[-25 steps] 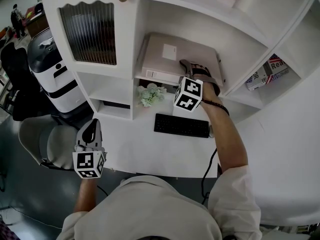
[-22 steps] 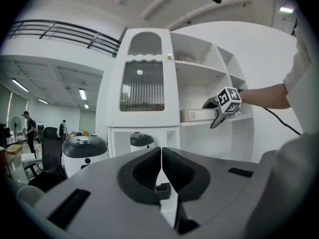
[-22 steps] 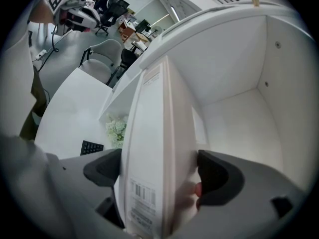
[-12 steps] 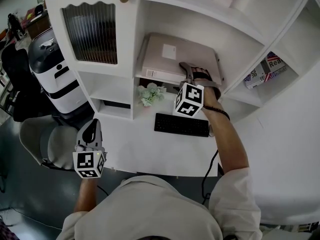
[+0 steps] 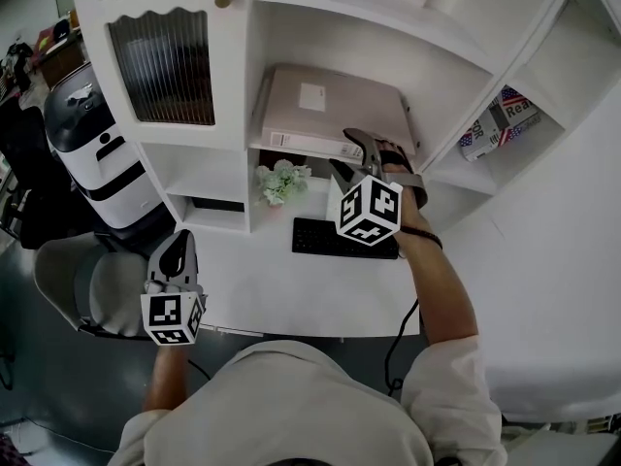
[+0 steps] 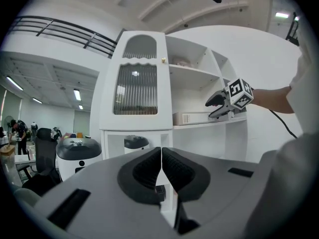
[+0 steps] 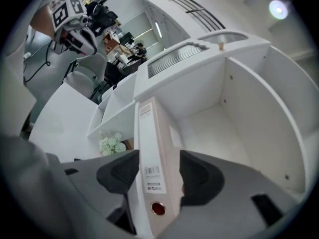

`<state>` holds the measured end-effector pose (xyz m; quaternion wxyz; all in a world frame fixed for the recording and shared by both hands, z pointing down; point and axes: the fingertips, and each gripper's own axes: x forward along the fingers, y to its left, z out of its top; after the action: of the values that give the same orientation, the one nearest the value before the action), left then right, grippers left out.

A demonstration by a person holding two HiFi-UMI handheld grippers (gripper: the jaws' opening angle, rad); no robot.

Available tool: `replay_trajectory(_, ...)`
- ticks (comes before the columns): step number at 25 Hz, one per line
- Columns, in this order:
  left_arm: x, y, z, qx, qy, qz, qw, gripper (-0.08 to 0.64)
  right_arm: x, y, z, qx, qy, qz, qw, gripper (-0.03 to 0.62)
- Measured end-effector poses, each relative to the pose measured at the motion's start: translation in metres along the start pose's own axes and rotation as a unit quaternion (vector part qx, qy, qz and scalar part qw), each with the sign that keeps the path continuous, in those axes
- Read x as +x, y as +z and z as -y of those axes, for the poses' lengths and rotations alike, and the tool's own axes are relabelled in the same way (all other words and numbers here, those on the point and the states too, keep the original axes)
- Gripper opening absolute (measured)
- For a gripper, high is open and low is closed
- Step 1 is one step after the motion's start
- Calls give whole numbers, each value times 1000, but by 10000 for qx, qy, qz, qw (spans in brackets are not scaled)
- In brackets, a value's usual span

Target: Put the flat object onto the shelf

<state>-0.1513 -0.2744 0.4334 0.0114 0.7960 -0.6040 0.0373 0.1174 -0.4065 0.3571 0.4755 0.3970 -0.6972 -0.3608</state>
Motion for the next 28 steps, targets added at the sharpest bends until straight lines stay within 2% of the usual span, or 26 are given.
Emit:
replay_trajectory(2, 1, 1, 3, 9, -44, 14, 10000, 6, -13, 1, 4, 232, -175, 129, 9995, 232)
replay_trajectory(8, 3, 1, 13, 17, -196, 15, 9998, 6, -41, -1, 7, 649, -513, 279, 9962, 191)
replay_trajectory(14, 4, 4, 21, 44, -306, 34, 9995, 6, -67, -4, 10, 1232, -921, 523, 9867, 104)
replay_trajectory(20, 2, 4, 28, 46, -372, 37, 9993, 6, -92, -10, 13, 1927, -1337, 754, 9692, 4)
replay_trajectory(28, -2, 7, 35, 74, -429, 62, 9990, 6, -119, -23, 9, 2812, -1614, 977, 9409, 3)
